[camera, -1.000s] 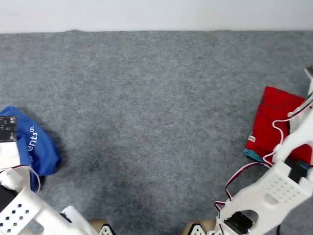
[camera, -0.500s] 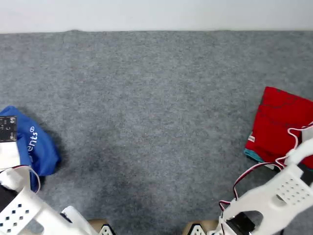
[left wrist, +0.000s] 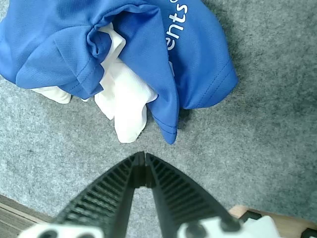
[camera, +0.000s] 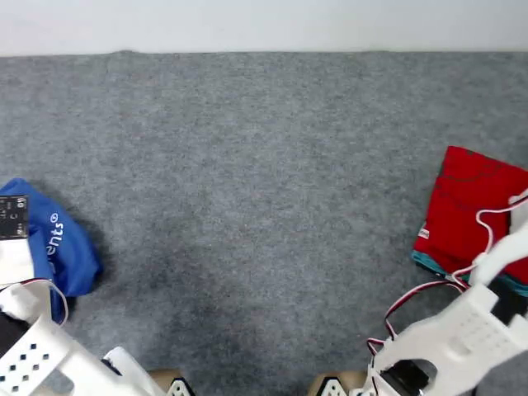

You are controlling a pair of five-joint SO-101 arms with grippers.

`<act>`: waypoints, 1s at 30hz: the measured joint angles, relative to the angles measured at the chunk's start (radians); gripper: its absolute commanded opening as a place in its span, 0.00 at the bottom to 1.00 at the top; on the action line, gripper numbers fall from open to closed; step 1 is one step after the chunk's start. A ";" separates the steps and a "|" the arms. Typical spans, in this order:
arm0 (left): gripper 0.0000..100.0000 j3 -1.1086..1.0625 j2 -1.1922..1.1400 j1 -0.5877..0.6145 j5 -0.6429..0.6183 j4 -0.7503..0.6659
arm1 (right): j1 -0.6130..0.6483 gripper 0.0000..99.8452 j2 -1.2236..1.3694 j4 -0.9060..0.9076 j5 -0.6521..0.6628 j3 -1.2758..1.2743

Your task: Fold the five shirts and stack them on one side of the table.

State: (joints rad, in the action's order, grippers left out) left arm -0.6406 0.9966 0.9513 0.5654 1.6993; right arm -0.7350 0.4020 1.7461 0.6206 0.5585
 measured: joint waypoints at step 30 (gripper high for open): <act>0.01 0.000 0.000 0.000 0.000 0.000 | 0.207 0.01 -0.008 0.008 -0.006 -0.015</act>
State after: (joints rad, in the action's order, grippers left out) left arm -0.6406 0.9966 0.9513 0.5654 1.6993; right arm -0.5278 0.3943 1.7538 0.6145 0.5432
